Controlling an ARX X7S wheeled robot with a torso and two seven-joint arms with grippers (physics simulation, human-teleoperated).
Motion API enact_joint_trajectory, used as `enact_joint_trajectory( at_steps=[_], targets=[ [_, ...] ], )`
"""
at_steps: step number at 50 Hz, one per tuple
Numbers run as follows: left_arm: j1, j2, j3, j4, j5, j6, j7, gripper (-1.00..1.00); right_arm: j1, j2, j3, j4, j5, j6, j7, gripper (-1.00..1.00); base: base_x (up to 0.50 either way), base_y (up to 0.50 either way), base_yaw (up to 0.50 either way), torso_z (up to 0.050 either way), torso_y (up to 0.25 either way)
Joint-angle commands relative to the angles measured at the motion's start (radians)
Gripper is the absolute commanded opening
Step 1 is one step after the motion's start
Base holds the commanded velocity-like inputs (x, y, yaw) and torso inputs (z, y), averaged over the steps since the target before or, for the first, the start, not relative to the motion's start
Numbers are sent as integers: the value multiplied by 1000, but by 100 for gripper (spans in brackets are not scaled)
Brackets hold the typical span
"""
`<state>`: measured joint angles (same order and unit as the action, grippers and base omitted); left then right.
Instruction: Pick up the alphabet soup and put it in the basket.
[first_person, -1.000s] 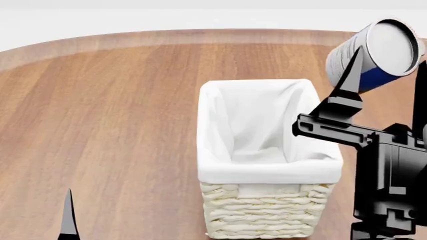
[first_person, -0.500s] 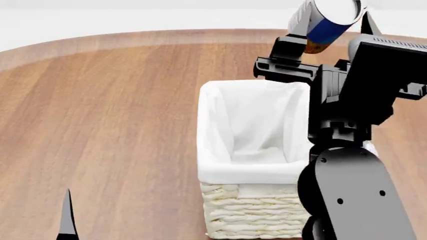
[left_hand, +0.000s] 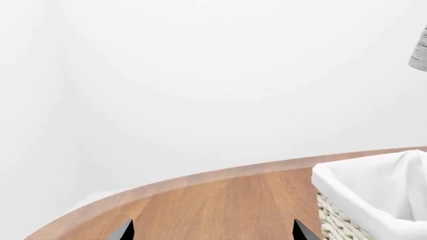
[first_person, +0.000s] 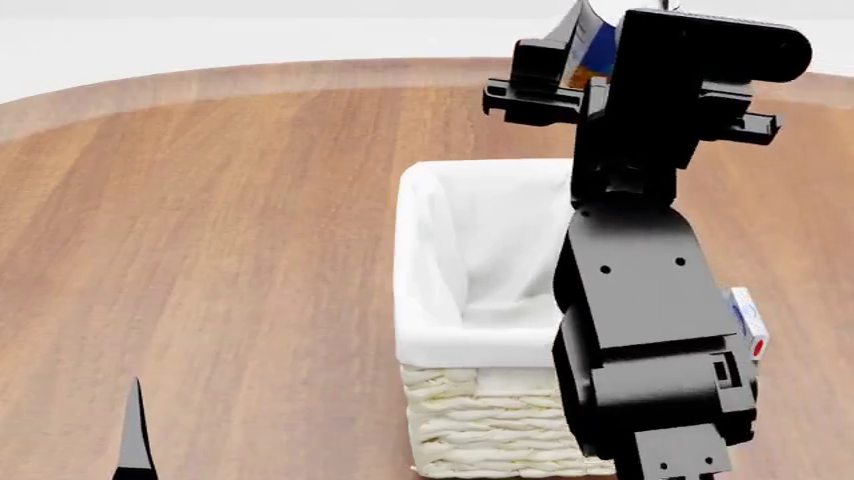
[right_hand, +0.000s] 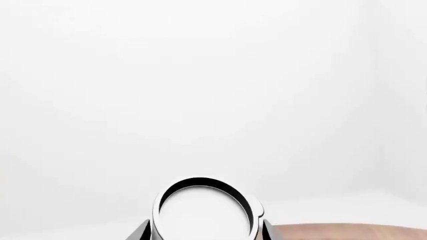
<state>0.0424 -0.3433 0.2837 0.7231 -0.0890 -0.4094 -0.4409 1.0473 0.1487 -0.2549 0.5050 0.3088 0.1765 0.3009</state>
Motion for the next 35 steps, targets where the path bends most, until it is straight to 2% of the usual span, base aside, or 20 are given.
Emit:
enact_joint_trajectory(
  at_steps=[1, 4, 7, 14, 19, 23, 25, 28, 35],
  targets=[
    [0, -3, 0, -1, -3, 2, -4, 100, 188, -64, -22, 371, -74, -105, -48, -100, 0, 0, 0, 0, 0],
    [0, -4, 0, -4, -4, 4, -4, 100, 259, -88, -41, 537, -92, -179, -72, -100, 0, 0, 0, 0, 0],
    [-4, -4, 1, -5, -6, 1, -4, 100, 367, -130, -62, 789, -118, -281, -104, -100, 0, 0, 0, 0, 3],
    [0, -5, 1, -14, -9, 14, -5, 100, 381, -137, -69, 803, -173, -217, -77, -100, 0, 0, 0, 0, 0],
    [-3, -5, 2, -16, -11, 12, -6, 100, 394, -143, -54, 803, -195, -155, -122, -100, 0, 0, 0, 0, 2],
    [-3, -6, 2, -16, -13, 12, -7, 100, 409, -147, -46, 803, -189, -83, -141, -100, 0, 0, 0, 0, 0],
    [-4, -5, 4, -24, -13, 18, -7, 100, 421, -148, -49, 804, -160, 21, -156, -100, 0, 0, 0, 0, 0],
    [-4, -6, 5, -22, -13, 17, -8, 100, 428, -148, -72, 804, -139, 92, -157, -100, 0, 0, 0, 0, 0],
    [-3, -8, 6, -23, -14, 18, -10, 100, 420, -146, -116, 804, -142, 155, -170, -100, 0, 0, 0, 1, 1]
  ],
)
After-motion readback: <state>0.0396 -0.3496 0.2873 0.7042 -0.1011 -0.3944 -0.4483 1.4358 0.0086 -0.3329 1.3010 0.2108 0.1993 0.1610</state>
